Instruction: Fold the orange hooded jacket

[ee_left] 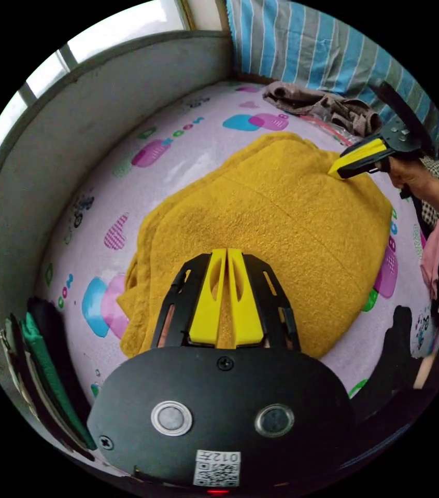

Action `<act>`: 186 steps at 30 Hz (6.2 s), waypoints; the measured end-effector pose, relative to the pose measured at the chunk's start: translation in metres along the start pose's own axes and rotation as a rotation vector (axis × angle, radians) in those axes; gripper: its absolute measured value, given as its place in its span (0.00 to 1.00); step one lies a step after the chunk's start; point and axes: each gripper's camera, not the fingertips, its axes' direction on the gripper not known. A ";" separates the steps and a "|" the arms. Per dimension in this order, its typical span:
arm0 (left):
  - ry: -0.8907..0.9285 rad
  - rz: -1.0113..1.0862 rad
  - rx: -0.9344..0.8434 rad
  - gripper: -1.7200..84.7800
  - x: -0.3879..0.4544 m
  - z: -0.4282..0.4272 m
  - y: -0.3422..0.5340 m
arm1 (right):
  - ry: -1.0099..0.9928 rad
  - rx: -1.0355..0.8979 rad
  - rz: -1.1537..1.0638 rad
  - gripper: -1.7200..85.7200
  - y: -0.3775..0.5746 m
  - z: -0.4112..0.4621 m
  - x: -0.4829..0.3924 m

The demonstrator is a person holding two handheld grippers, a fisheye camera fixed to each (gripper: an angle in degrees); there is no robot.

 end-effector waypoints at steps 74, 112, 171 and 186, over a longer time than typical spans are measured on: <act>0.666 -0.578 0.085 0.06 -0.456 0.119 0.385 | -0.791 0.181 0.402 0.05 0.055 0.012 0.101; -0.045 -1.162 0.452 0.07 -0.827 -0.370 1.037 | -0.759 0.108 -0.664 0.05 -0.633 -0.088 -0.668; -0.383 -1.009 0.138 0.03 -0.665 -0.349 0.760 | -0.705 0.119 -0.600 0.01 -0.547 0.075 -0.681; -0.359 -1.039 0.128 0.03 -0.569 -0.345 0.628 | -0.434 0.086 -0.444 0.01 -0.430 0.103 -0.661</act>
